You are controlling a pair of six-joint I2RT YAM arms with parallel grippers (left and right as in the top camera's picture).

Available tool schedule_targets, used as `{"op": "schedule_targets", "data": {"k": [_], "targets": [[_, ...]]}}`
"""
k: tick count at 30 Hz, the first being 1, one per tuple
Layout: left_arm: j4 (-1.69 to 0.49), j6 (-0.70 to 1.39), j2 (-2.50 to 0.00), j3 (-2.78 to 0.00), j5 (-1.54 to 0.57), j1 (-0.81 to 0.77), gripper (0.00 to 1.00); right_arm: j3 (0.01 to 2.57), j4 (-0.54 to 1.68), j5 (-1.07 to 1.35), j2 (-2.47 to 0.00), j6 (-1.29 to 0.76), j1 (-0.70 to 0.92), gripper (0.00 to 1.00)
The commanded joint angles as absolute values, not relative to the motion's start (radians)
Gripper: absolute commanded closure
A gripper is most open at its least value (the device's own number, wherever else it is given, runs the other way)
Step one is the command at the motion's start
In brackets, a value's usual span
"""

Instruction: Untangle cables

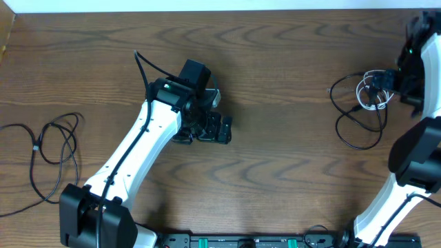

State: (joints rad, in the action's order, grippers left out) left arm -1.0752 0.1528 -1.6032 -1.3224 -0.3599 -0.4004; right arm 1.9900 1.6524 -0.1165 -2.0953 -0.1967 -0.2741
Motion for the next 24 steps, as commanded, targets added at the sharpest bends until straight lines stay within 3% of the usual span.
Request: {"op": "schedule_targets", "data": {"k": [1,4,10,11,16,18,24], "targets": [[-1.072,0.154,-1.608,-1.319,-0.346,-0.401,0.01,1.918,1.599,-0.091,-2.100,-0.182,-0.291,0.01],[-1.073,0.154,-1.608,-1.319,-0.346,-0.401,0.01,1.848,1.535,-0.073,-2.100,-0.182,-0.298,0.01],[-1.068,0.154,-1.608,-1.319,-0.346,-0.401,0.01,1.764,1.443,0.035,-2.100,-0.117,-0.292,0.14],[-1.068,0.154,-1.608,-1.319,-0.346,-0.401,0.01,1.748,1.421,0.037,-2.100,-0.118,-0.291,0.22],[-1.068,0.154,-1.608,-1.319,-0.346,-0.401,0.01,1.705,1.368,0.039,-2.100,-0.118,-0.291,0.81],[-1.068,0.154,-1.608,-1.319,-0.346,-0.401,0.01,1.710,1.378,0.066,-2.100,-0.118,-0.291,0.99],[-1.060,0.154,-1.608,-1.319,-0.346,-0.401,0.01,1.837,1.522,0.228,-2.095,-0.031,-0.287,0.99]]}}
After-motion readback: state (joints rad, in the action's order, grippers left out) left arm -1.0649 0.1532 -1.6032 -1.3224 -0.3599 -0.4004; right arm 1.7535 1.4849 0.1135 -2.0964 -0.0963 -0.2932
